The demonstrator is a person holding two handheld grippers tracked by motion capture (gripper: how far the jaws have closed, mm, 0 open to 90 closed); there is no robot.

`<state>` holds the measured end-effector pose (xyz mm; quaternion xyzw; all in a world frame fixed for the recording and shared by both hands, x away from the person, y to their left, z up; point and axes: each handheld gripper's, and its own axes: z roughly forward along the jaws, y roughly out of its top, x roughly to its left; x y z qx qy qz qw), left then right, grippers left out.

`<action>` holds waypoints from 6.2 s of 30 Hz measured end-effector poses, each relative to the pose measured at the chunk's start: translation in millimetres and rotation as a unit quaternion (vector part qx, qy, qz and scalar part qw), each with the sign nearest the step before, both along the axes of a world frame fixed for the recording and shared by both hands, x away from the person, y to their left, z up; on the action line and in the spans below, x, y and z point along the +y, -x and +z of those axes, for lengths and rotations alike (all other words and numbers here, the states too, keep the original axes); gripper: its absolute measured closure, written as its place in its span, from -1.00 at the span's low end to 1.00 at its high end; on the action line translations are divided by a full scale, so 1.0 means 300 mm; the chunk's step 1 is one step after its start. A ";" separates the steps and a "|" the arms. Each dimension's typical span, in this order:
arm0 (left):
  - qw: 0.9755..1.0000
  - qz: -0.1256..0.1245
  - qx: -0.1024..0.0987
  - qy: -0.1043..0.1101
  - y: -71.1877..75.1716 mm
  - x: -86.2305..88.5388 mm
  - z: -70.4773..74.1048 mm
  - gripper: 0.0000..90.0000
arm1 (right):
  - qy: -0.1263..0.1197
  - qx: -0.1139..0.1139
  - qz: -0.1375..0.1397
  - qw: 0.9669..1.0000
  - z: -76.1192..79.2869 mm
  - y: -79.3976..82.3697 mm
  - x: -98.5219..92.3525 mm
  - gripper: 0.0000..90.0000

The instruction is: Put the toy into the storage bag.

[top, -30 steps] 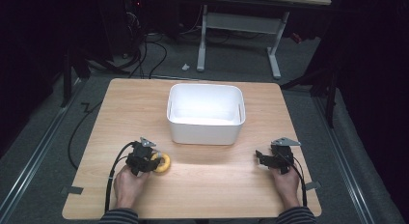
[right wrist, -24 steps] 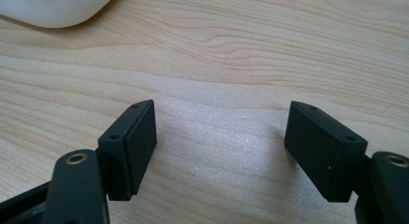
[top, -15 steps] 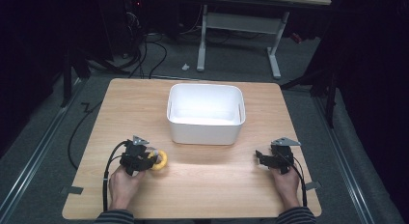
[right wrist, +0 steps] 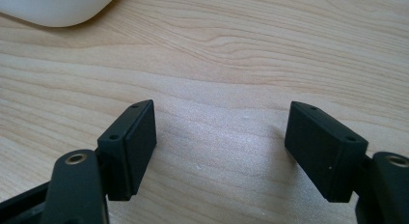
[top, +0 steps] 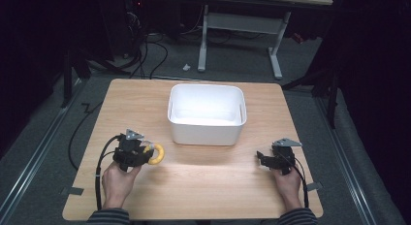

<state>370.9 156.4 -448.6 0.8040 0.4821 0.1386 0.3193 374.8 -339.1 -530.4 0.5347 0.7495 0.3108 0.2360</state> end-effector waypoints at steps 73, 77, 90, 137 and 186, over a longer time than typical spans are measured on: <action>0.997 -0.069 -0.027 -0.009 -0.280 -0.356 0.452 0.43 | -0.001 0.001 0.007 1.000 0.000 0.000 0.006 -0.41; 0.996 -0.077 -0.030 -0.013 -0.298 -0.386 0.471 0.43 | -0.001 0.002 0.008 1.000 0.000 0.000 0.006 -0.41; 0.996 -0.084 -0.024 -0.022 -0.353 -0.468 0.457 0.43 | -0.001 0.002 0.008 1.000 0.000 -0.001 0.007 -0.41; 0.994 -0.102 0.037 -0.027 -0.408 -0.562 0.231 0.57 | -0.001 0.001 0.010 1.000 0.000 0.001 0.009 -0.41; 0.997 -0.047 -0.054 -0.011 -0.286 -0.363 0.337 0.00 | -0.001 0.001 0.012 1.000 0.000 0.001 0.009 -0.43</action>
